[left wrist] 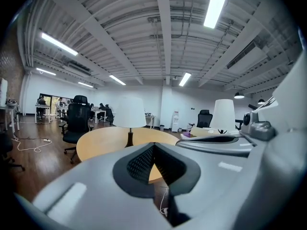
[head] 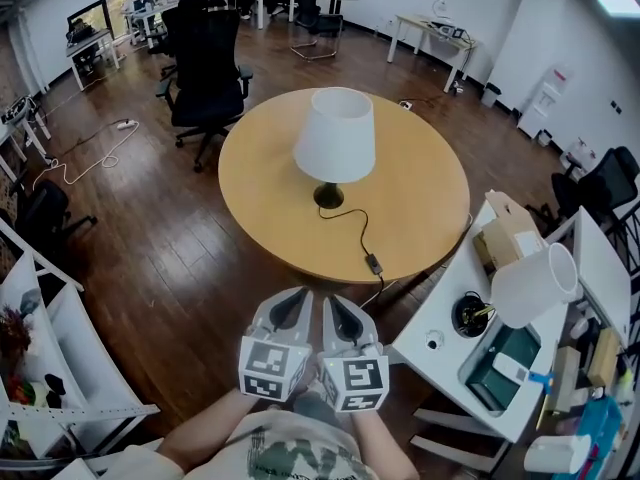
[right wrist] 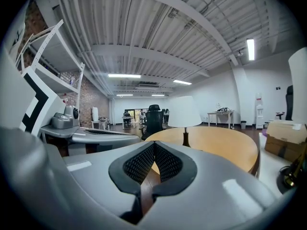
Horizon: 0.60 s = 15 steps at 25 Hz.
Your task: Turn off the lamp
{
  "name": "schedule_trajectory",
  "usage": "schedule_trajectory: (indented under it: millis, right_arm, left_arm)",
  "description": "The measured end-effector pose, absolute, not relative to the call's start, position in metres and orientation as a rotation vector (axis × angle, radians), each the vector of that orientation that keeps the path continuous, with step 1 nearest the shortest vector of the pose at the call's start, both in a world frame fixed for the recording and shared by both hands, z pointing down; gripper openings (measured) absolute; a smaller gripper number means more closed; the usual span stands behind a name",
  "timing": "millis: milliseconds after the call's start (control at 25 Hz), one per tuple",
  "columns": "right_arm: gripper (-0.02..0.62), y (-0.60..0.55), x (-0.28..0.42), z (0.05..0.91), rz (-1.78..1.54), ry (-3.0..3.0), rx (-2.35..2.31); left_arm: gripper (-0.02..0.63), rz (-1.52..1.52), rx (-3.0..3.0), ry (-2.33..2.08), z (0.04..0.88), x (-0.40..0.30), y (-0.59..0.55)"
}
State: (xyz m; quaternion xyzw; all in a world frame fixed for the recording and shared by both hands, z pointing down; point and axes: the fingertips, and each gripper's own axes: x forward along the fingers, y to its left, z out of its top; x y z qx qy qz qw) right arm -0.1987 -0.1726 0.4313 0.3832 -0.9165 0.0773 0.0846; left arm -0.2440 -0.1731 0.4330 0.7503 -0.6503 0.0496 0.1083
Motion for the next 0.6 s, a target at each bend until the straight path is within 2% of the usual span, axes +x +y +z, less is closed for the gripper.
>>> schedule_trajectory:
  millis: [600]
  right_arm:
    - [0.000, -0.092, -0.207, 0.410, 0.140, -2.723, 1.219]
  left_arm:
    - [0.000, 0.059, 2.265, -1.904, 0.421, -0.252, -0.096]
